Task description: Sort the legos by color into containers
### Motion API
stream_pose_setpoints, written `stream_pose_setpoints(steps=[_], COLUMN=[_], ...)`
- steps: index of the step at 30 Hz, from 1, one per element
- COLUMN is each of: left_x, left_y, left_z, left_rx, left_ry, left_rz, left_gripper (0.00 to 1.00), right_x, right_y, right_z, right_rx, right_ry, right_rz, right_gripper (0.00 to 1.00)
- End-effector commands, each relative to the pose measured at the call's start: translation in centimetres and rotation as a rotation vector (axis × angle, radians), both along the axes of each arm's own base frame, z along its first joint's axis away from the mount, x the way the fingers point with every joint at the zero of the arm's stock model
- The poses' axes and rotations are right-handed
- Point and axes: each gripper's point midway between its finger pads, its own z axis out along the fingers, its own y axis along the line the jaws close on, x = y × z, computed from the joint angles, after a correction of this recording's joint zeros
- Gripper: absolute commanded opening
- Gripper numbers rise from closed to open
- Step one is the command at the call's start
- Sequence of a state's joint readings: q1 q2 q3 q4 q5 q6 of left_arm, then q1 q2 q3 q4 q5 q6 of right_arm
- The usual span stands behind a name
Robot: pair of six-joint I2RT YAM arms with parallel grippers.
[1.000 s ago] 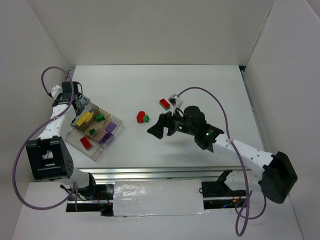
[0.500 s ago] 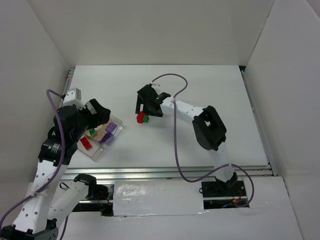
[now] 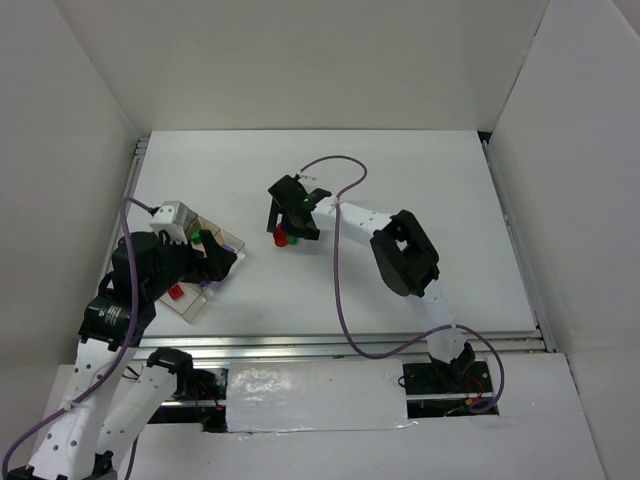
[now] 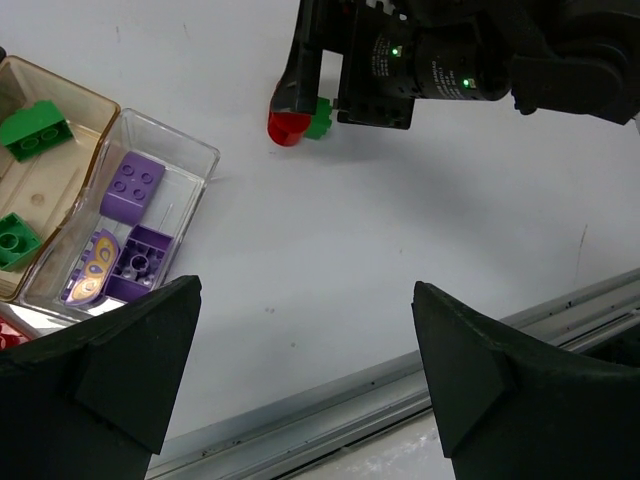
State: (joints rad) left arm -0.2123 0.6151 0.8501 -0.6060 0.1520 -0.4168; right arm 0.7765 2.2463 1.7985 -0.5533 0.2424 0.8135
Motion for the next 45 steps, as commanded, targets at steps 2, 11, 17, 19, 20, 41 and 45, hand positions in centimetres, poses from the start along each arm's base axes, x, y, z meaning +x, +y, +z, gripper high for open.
stream_pose_setpoints(steps=[2, 11, 17, 19, 20, 41, 45], left_x=[0.0, 0.0, 0.0, 0.0, 0.1, -5.5, -4.6], left_y=[-0.9, -0.8, -0.9, -0.9, -0.9, -9.1, -8.6], left_z=[1.3, 1.2, 1.2, 1.0, 1.0, 6.1, 8.1], left_rx=[-0.016, -0.022, -0.022, -0.023, -0.023, -0.482, -0.416], left_ry=[-0.067, -0.063, -0.063, -0.058, -0.058, -0.495, -0.667], left_rz=[-0.058, -0.049, -0.05, -0.05, -0.05, -0.55, -0.519], left_gripper=[0.99, 0.99, 0.99, 1.0, 1.0, 1.0, 0.99], right_x=[-0.2, 0.2, -1.9, -2.1, -2.3, -23.0, -23.9], right_y=[0.3, 0.5, 0.7, 0.9, 0.7, -4.2, -5.2], right_z=[-1.5, -1.4, -1.4, -0.8, -0.9, 21.6, 22.4], right_rx=[-0.045, -0.081, 0.042, 0.059, 0.058, 0.78, 0.828], right_ry=[0.031, 0.051, 0.047, 0.043, 0.044, -0.294, -0.17], right_rz=[0.01, 0.021, 0.061, 0.069, 0.072, 0.78, 0.671], right_gripper=[0.94, 0.85, 0.47, 0.34, 0.28, 0.0, 0.0])
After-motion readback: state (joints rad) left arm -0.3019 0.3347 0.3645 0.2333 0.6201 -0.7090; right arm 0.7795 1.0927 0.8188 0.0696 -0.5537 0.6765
